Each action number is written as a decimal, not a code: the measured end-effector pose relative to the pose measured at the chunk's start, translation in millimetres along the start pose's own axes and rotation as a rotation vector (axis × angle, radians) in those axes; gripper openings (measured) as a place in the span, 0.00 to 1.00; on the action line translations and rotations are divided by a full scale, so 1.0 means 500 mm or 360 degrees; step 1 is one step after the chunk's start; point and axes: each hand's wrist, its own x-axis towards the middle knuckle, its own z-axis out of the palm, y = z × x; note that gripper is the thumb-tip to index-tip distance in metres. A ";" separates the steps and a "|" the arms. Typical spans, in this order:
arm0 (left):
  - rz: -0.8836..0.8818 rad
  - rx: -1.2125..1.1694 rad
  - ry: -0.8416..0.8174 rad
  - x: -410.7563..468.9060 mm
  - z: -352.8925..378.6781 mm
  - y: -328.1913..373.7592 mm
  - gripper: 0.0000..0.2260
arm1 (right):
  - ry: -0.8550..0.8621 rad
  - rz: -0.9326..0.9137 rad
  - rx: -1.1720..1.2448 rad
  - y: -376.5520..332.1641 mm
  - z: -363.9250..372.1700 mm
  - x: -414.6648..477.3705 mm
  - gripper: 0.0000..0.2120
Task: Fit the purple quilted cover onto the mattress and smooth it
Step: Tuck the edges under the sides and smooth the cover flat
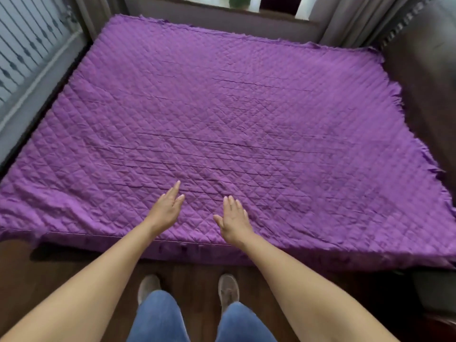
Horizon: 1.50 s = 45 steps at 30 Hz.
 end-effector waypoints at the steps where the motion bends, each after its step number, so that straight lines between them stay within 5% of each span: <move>1: 0.0044 0.0028 -0.0060 0.015 0.001 -0.013 0.23 | -0.0008 0.0062 0.0022 -0.003 0.018 0.006 0.31; 12: 0.0491 0.0659 -0.0612 0.188 0.028 -0.158 0.24 | 0.0019 0.0635 0.0428 -0.041 0.204 0.069 0.30; 21: 0.0832 0.1095 -0.0975 0.284 0.284 -0.163 0.27 | 0.0223 0.0982 0.0446 0.137 0.276 0.127 0.28; 29: 0.1079 0.1494 -0.0916 0.329 0.487 -0.135 0.24 | 0.0363 0.1111 0.0277 0.331 0.347 0.238 0.31; 35: 0.1214 0.1750 -0.0902 0.291 0.526 -0.261 0.26 | 0.0491 0.1081 0.0167 0.327 0.492 0.211 0.32; 41: 0.1437 0.1685 -0.0803 0.290 0.499 -0.291 0.24 | 0.0417 0.1129 -0.0016 0.318 0.455 0.215 0.32; 45: 0.1541 0.1566 -0.0797 0.273 0.479 -0.333 0.29 | 0.0409 0.0833 -0.0040 0.266 0.465 0.236 0.29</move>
